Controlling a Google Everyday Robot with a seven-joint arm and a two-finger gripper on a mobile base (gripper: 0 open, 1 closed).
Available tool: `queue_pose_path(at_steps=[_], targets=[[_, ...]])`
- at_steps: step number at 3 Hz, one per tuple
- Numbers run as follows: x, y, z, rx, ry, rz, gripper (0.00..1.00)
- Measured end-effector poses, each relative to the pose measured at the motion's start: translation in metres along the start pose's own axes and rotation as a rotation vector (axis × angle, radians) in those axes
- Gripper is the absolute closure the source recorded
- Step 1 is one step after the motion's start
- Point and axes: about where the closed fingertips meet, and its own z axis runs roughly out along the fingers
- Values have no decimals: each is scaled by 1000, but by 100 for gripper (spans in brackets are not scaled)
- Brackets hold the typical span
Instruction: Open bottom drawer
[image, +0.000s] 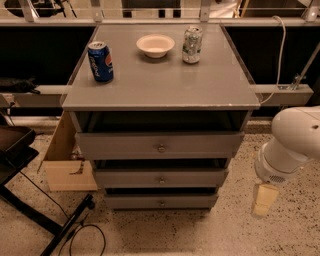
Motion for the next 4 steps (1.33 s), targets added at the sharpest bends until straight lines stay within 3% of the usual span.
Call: queue_pose_path(at_steps=[1,2,3,4], targets=[[2,2,11,-22,-2,4,0],[-7,12,2,19,52,-31,0],[-13,21,31,50,103,-64,0],[-13,22,94,61,117,-97,0]])
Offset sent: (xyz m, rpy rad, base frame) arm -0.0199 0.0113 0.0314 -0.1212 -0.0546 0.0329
